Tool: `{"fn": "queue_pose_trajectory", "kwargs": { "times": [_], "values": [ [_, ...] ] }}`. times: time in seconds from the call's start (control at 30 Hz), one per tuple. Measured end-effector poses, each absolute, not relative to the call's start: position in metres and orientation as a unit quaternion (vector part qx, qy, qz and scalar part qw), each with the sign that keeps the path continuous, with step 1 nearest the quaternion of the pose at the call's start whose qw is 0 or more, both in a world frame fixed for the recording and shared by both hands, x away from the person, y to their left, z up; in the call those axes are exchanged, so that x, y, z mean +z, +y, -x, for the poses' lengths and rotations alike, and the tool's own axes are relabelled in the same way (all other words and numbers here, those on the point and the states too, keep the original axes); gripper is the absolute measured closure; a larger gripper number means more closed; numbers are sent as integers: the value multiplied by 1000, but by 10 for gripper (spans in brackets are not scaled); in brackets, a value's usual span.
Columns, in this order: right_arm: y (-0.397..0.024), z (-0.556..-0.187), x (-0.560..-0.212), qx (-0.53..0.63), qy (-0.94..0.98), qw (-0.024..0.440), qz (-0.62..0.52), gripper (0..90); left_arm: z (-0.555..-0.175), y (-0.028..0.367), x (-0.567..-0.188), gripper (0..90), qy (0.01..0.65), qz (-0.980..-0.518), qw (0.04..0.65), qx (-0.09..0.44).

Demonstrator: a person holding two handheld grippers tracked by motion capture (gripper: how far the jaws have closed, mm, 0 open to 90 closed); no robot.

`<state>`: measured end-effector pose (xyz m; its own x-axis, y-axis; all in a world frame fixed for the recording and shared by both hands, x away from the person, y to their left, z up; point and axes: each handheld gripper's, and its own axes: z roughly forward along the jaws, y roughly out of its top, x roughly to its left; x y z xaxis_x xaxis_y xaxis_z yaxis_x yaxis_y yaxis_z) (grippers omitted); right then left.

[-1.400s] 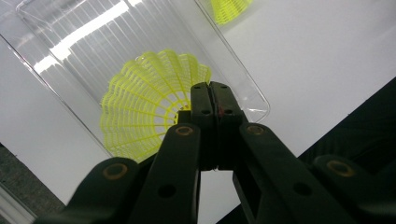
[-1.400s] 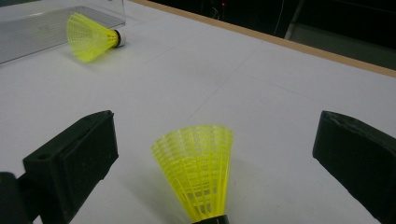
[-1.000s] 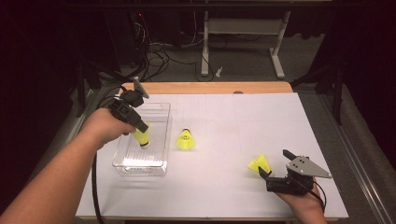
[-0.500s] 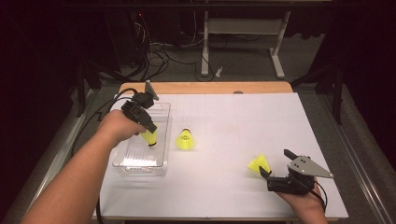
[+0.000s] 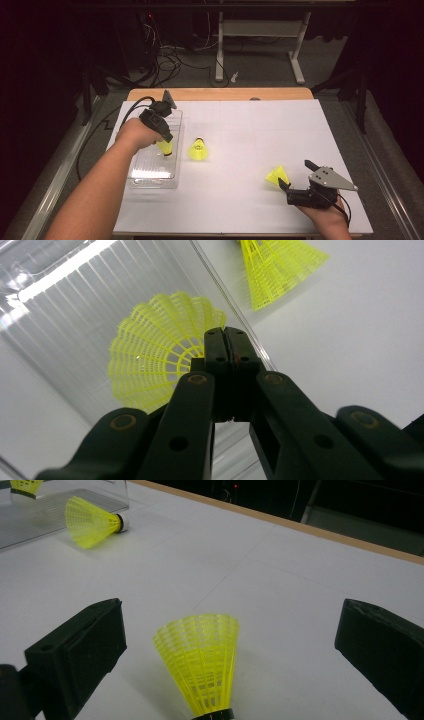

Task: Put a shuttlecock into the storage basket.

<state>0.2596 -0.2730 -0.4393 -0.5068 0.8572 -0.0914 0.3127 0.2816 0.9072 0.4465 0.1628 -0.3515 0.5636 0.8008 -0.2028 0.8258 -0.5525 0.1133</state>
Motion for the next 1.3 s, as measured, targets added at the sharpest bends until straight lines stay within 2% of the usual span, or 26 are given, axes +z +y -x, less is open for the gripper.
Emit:
{"fn": "queue_pose_trajectory", "kwargs": {
  "times": [0.43, 1.3],
  "values": [
    [-273, -259, -439, 454, 741, 301, -393, 6, -450, 158, -362, 895, 461, -879, 96, -79],
    [-274, -259, -438, 453, 741, 303, -391, 6, -466, 156, -378, 893, 489, -863, 108, -70]
  ]
}}
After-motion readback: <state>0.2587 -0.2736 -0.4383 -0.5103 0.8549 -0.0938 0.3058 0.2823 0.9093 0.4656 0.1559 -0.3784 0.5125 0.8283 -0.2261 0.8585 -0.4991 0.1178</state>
